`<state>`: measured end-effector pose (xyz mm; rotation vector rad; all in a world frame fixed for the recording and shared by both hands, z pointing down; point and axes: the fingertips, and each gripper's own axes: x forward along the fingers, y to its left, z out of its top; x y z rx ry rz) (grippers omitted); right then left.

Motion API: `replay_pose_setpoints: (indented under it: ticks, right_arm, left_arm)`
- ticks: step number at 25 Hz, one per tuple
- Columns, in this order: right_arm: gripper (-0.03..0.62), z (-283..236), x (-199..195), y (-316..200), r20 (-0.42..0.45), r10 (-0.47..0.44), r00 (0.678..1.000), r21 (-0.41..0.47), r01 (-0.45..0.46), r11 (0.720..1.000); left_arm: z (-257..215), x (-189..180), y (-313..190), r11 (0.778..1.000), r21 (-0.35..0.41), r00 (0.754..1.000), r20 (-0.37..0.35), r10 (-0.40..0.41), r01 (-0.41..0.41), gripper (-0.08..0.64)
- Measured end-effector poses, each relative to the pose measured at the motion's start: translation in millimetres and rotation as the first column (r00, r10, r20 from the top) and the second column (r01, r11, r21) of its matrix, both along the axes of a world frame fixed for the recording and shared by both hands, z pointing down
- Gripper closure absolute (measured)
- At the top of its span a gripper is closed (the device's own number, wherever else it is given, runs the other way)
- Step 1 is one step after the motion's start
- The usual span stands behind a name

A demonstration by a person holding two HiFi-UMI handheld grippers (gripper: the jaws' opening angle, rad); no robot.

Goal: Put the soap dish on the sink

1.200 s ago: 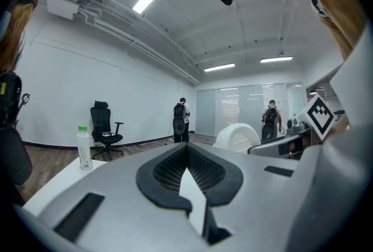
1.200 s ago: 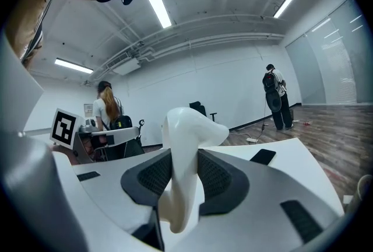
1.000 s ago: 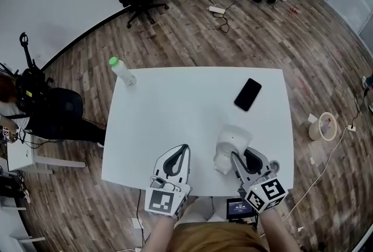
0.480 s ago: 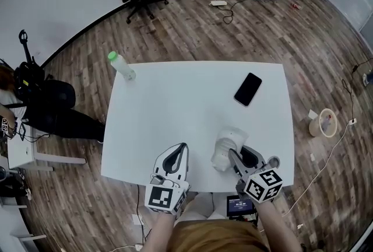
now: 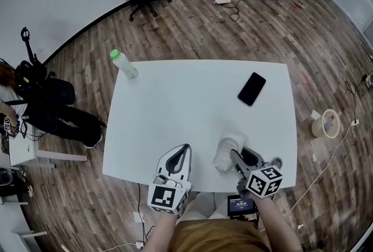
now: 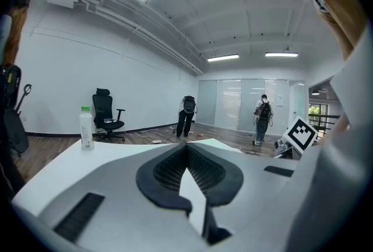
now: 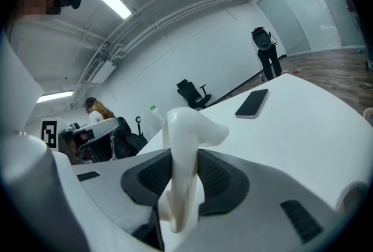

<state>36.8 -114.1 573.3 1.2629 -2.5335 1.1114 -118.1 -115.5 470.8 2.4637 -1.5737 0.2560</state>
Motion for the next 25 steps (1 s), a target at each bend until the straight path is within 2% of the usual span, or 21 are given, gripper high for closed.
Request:
replay_pose_setpoints:
  ticks: [14,16,19,21,25]
  right_arm:
    - [0.456,29,-13,3,0.017,-0.032,0.999,-0.083,0.033,0.996]
    - [0.456,34,-15,3,0.025,-0.030,0.999,-0.099,0.033,0.995]
    - [0.456,41,-17,1,0.034,-0.026,0.999,-0.121,0.030,0.992]
    - [0.456,44,-20,1,0.032,-0.029,0.999,-0.128,0.033,0.991]
    - [0.456,47,-21,2,0.026,-0.034,0.999,-0.139,0.037,0.990]
  left_arm:
    - [12,-5,3,1.000,-0.028,1.000,0.013,0.013,-0.012,0.554]
    - [14,-3,4,0.999,-0.017,0.998,0.061,0.034,-0.033,0.554]
    - [19,7,8,0.993,-0.006,0.977,0.179,0.116,-0.117,0.554]
    - [22,10,8,0.989,-0.002,0.969,0.203,0.142,-0.145,0.554]
    - [22,14,8,0.987,-0.017,0.965,0.208,0.159,-0.159,0.554]
